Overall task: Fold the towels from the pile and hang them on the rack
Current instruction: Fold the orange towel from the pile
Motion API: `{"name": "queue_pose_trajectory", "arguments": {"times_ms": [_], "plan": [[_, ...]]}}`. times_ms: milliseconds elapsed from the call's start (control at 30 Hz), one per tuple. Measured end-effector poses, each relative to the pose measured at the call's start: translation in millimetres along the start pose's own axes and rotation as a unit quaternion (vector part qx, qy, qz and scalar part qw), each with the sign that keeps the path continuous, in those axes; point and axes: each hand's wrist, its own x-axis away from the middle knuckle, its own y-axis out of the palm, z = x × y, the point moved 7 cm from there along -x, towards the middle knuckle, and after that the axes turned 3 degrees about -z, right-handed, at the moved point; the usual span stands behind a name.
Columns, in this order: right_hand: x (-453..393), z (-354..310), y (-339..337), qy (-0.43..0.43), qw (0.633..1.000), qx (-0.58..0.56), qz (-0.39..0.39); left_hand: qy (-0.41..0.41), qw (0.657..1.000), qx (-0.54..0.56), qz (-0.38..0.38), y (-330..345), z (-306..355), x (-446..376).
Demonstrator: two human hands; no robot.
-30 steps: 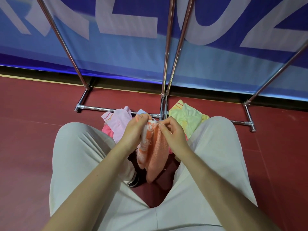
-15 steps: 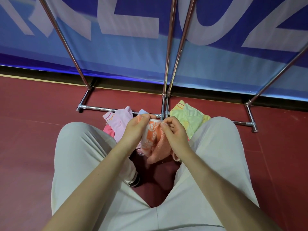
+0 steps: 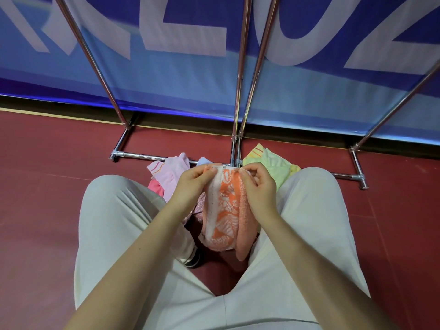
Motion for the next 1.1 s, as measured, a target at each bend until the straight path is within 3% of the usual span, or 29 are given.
{"name": "queue_pose_trajectory", "arguments": {"times_ms": [233,400,633,867,1100], "plan": [[-3.3,13.8,6.1,0.033,0.998,0.035,-0.039,-0.042,0.994,0.100,0.018,7.5,-4.9,2.5],[-3.7,11.9,7.2,0.045,0.998,-0.004,-0.045,-0.059,0.991,0.070,0.096,-3.3,-13.0,-1.6],[5.1,-3.6,27.3,0.028,0.984,-0.042,-0.172,-0.021,0.992,0.020,0.122,-0.7,-7.8,2.7],[0.5,-6.1,20.4,0.034,0.990,-0.065,-0.118,-0.050,0.994,0.052,0.077,20.1,-12.9,4.5],[-4.2,-1.6,11.8,0.036,0.995,-0.054,-0.071,-0.008,0.995,0.068,0.071,37.0,-13.8,8.5]]}}
